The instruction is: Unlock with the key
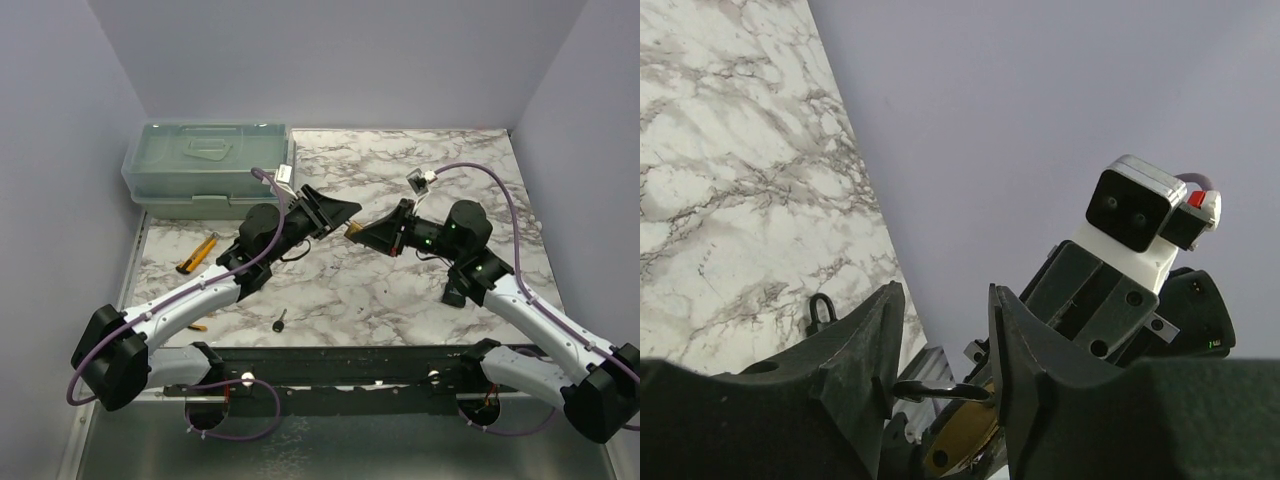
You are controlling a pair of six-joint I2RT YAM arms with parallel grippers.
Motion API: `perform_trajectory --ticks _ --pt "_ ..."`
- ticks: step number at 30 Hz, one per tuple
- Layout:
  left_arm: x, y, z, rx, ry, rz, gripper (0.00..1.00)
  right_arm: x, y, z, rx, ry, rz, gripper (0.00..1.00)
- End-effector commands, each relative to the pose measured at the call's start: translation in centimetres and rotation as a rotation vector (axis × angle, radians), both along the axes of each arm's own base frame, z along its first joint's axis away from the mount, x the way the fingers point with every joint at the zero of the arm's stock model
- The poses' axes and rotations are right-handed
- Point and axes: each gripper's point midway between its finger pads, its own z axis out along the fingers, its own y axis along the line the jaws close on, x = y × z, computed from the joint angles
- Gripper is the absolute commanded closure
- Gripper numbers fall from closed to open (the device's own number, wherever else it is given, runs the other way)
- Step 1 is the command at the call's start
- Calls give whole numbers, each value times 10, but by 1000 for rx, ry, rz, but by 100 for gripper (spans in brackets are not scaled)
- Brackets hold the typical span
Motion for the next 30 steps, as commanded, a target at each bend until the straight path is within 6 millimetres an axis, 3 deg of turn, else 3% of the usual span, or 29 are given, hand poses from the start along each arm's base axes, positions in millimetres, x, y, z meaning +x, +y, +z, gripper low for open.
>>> perform_trajectory --ticks 1,3,7,9,30 --pt "0 -5 24 -42 -41 -23 57 -6 4 4 39 -18 48 100" --pt "0 -7 23 -39 -40 -27 56 -6 4 3 39 -14 45 100" --pt "-2 -4 19 -31 -41 -24 43 -4 0 5 35 -33 14 100" --pt "0 -1 18 -32 -40 -5 41 -5 0 4 31 -32 19 100" --pt "-1 -17 57 -139 -120 -77 41 -5 10 -22 63 47 67 100"
